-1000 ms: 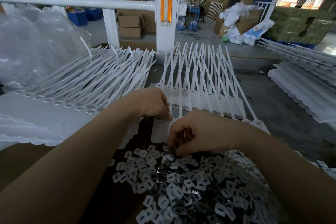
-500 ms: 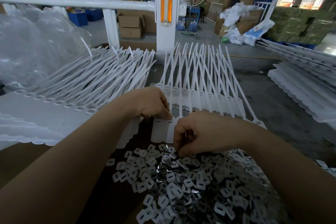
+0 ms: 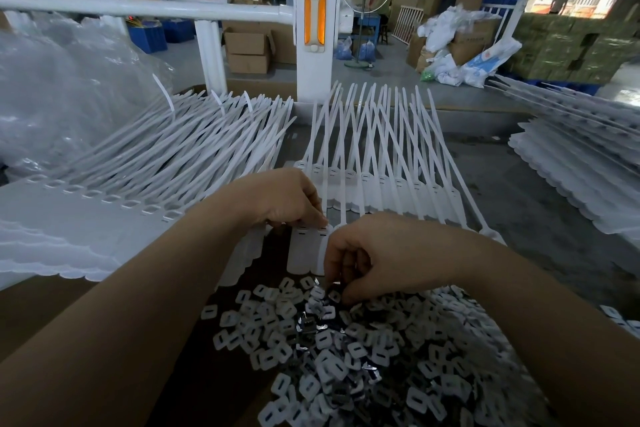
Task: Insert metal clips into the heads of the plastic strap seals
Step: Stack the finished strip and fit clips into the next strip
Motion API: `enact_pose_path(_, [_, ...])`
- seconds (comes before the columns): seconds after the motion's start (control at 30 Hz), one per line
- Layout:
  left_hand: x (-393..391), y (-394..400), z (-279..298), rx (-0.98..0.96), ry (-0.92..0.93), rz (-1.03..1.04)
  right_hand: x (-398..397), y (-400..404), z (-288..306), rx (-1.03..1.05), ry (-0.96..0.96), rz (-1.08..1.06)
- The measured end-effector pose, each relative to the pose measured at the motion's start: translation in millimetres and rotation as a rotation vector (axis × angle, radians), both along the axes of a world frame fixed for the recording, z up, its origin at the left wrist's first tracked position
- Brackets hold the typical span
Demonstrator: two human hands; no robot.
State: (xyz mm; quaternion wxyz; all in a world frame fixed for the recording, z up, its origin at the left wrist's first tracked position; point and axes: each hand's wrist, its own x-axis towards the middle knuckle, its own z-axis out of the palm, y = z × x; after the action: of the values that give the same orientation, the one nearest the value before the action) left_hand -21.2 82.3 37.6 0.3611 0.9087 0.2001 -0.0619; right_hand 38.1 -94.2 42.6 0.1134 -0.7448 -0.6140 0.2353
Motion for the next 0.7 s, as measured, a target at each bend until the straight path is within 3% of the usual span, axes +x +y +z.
enact_pose_path(0.2, [-0.5,0.5,1.0,0.012,-0.01,-0.009,-5.0,1.5,0.1,-0.004,-0.119,0.03])
enact_pose_path(0.4, [-0.2,2.0,2.7,0.03,-0.01,-0.012,1.6,4.3,-4.6,0.009,-0.114,-0.002])
enact_pose_path(0.53, [2.9,3.8,4.6,0.006,-0.036,-0.005,16.0,0.3,-3.2,0.153,0.104,-0.185])
enact_pose_path(0.7, [4.3,3.3,9.2,-0.217,-0.034,-0.091,32.0,-5.6,-4.3,0.332,0.403,-0.491])
